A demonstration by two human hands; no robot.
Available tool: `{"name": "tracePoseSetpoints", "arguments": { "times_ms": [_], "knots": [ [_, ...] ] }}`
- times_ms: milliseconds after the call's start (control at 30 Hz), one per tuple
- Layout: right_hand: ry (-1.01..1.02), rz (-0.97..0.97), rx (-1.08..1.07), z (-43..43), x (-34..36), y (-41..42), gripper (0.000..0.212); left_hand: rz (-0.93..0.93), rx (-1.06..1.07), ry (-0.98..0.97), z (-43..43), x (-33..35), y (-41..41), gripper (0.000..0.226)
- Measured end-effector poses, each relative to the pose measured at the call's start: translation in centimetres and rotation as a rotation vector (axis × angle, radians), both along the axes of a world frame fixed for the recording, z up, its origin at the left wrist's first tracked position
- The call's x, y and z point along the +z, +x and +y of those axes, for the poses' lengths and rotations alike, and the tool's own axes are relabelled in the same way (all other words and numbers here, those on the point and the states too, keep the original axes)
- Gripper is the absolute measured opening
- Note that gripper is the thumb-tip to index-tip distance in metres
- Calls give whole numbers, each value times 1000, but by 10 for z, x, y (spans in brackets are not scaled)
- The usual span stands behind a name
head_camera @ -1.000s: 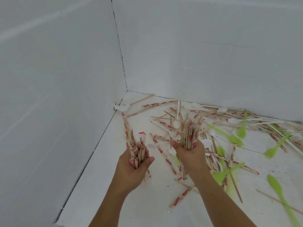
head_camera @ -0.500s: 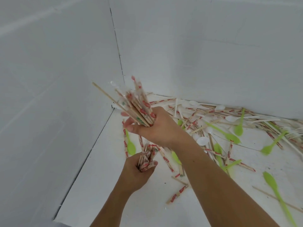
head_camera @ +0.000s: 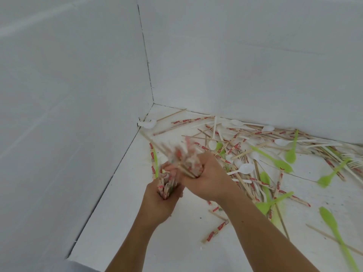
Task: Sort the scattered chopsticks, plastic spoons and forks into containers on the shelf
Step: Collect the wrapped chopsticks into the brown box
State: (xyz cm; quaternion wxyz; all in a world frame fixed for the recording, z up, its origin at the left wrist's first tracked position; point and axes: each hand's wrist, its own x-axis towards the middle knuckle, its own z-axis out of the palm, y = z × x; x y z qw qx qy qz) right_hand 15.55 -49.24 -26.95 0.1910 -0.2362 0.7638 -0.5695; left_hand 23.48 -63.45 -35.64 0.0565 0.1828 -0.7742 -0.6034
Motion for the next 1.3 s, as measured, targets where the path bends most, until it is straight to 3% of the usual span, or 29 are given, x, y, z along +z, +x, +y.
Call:
{"name": "tracePoseSetpoints", "arguments": {
  "times_ms": [67, 167, 233, 367, 567, 733, 800, 867, 1100, 1233, 1300],
  "knots": [
    [-16, -21, -54, -1, -11, 4, 15, -22, -10, -3, -1, -4, 0, 16],
    [-339, -52, -274, 3, -13, 7, 9, -41, 34, 30, 0, -2, 6, 27],
    [-429, -17, -369, 9, -17, 5, 9, 26, 148, 75, -4, 9, 10, 28],
    [-343, -111, -404, 8, -49, 17, 42, 125, 330, 130, -21, 13, 17, 30],
    [-22, -197, -381, 8, -105, 31, 26, -69, 364, 91, -33, -24, 21, 24],
    [-117, -254, -386, 7, -105, 24, 17, -68, 361, 61, -44, -9, 2, 47],
    [-142, -295, -359, 4, -105, 22, 10, -162, 412, -17, -54, -14, -16, 38],
    [-154, -297, -348, 1, -103, 19, 21, -253, 432, -64, -61, -18, -32, 19],
    [-71, -264, -450, 4, -102, 16, 49, -321, 365, -276, -66, -26, -61, 11],
    [-120, -337, -586, 22, -95, 4, 19, -358, 346, -312, -67, -19, -60, 9],
    [-161, -336, -693, 36, -86, -10, 18, -375, 367, -299, -71, -13, -57, 16]
  ]
}}
